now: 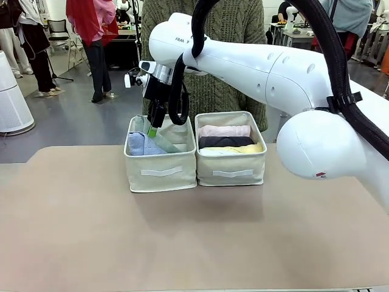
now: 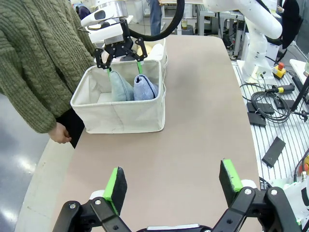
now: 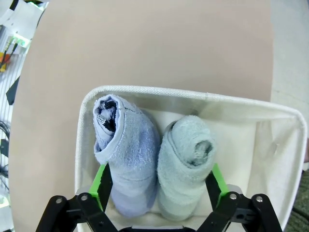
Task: Sort the towels based on their folding style.
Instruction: Pick up another triangle-folded towel from the table and place it in the left Fabric basket.
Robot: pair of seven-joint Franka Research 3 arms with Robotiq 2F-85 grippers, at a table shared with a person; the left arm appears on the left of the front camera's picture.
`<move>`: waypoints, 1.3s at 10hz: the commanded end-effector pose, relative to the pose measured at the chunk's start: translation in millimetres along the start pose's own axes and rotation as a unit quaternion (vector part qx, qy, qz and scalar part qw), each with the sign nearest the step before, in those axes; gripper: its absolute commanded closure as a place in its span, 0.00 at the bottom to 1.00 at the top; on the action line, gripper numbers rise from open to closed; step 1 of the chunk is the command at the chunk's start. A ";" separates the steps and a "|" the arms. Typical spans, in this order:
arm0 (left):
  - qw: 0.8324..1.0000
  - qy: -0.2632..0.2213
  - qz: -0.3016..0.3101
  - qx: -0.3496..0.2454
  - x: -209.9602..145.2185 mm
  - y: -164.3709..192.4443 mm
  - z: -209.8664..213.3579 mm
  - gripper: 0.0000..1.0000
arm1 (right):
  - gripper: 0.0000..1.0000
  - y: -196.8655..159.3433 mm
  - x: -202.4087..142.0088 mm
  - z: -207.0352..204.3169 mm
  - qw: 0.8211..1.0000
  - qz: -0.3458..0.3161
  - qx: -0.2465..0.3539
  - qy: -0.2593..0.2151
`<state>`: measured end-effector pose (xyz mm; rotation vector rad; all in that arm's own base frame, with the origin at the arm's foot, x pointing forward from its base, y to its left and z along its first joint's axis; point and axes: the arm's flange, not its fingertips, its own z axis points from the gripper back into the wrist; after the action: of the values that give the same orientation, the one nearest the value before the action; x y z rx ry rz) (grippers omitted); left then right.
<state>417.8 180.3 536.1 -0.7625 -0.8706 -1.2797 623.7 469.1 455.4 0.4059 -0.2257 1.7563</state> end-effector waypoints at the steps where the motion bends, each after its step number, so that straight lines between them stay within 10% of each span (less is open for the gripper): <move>1: 1.000 -0.008 -0.007 0.003 0.4 -0.8 1.6 0.00 | 0.00 -25.4 13.5 8.1 1.000 -0.010 0.004 0.002; 13: 1.000 -0.008 -0.007 0.003 0.4 -0.8 1.6 0.00 | 0.00 38.2 7.7 104.4 0.993 -0.064 -0.065 0.078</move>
<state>417.8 180.5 536.0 -0.7625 -0.8707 -1.2794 616.9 434.3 554.8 0.2318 -0.2808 1.6684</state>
